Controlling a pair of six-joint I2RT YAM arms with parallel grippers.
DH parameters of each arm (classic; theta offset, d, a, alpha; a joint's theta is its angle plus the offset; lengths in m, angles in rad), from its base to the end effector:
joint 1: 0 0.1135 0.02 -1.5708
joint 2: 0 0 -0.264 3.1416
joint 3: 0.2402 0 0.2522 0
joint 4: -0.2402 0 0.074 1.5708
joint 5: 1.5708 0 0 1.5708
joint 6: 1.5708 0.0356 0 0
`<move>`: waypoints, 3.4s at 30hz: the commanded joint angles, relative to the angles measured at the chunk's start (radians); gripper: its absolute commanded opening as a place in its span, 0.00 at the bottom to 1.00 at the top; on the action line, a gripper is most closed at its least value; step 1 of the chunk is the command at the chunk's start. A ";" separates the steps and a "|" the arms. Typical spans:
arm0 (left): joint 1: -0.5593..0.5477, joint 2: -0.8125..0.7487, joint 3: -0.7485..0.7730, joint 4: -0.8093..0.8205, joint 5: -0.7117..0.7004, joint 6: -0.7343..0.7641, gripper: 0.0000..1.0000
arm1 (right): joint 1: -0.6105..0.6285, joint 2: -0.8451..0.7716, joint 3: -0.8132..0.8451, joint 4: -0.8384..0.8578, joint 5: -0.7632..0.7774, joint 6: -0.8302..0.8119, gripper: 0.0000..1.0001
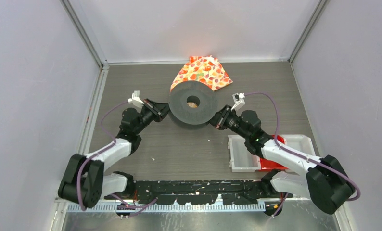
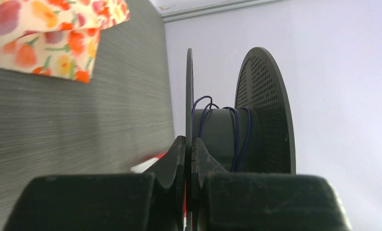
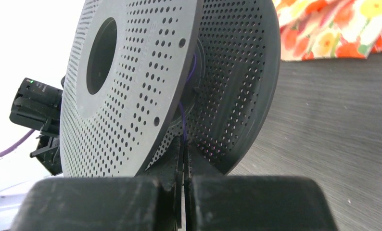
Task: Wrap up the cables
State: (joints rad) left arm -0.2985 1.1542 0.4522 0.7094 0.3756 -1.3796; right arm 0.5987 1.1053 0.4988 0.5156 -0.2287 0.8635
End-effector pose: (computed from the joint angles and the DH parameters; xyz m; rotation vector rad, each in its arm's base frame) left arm 0.2313 -0.0848 0.2433 -0.6229 1.6991 -1.5579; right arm 0.1980 0.1448 0.2492 0.0511 1.8296 1.2653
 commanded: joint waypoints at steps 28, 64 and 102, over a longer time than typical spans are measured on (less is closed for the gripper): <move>-0.009 0.669 -0.171 0.722 0.098 0.119 0.18 | 0.060 0.714 -0.079 0.684 0.033 0.161 0.02; -0.010 -0.075 -0.140 -0.395 -0.004 0.502 0.84 | 0.080 0.536 -0.048 0.321 0.119 0.067 0.46; -0.008 -0.378 0.791 -1.887 -0.742 0.756 1.00 | 0.078 -0.490 0.528 -1.015 1.291 -0.661 1.00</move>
State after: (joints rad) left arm -0.3058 0.7963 1.2186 -1.1625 -0.3279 -0.6472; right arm 0.6765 0.6395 1.0565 -0.5610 0.9676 0.2443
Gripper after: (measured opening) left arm 0.996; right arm 0.995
